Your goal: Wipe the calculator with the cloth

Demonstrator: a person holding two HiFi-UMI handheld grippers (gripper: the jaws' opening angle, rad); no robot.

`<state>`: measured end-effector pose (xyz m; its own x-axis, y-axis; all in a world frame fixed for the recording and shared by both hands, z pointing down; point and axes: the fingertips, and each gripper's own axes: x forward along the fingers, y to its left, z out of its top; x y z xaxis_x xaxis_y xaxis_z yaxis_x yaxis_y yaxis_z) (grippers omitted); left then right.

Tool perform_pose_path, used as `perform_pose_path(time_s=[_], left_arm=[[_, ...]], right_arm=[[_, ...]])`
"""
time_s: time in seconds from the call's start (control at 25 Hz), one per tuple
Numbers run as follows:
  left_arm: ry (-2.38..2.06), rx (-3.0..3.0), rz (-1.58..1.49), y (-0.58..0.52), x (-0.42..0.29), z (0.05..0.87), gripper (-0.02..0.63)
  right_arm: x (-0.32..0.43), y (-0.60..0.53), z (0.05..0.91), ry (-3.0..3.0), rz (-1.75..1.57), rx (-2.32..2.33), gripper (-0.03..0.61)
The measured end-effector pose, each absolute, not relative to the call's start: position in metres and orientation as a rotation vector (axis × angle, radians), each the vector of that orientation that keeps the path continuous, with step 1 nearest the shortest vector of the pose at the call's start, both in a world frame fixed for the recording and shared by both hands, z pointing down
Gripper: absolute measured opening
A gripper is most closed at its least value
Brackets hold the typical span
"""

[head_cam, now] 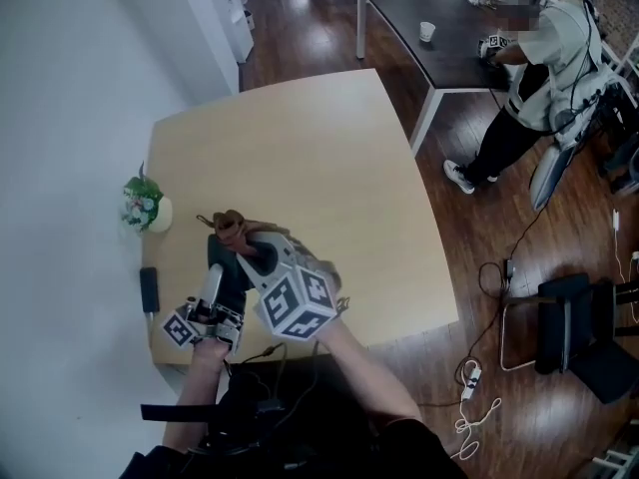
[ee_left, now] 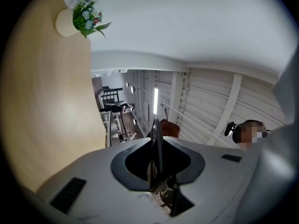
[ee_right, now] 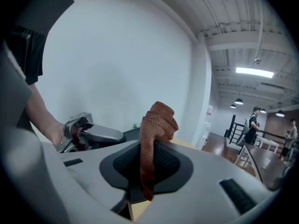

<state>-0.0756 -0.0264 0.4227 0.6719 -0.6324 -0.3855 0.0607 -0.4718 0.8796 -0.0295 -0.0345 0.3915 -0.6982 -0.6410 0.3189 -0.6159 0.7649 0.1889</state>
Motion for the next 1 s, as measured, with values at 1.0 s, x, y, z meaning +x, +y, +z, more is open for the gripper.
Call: perform_pose_path(time_s=[1.0], left_arm=[[-0.449,1.820,-0.913,-0.029,-0.076,0.437,0.067]], right_arm=[[0.011,-0.054,0.374,-2.631,-0.094,1.054,0.066]])
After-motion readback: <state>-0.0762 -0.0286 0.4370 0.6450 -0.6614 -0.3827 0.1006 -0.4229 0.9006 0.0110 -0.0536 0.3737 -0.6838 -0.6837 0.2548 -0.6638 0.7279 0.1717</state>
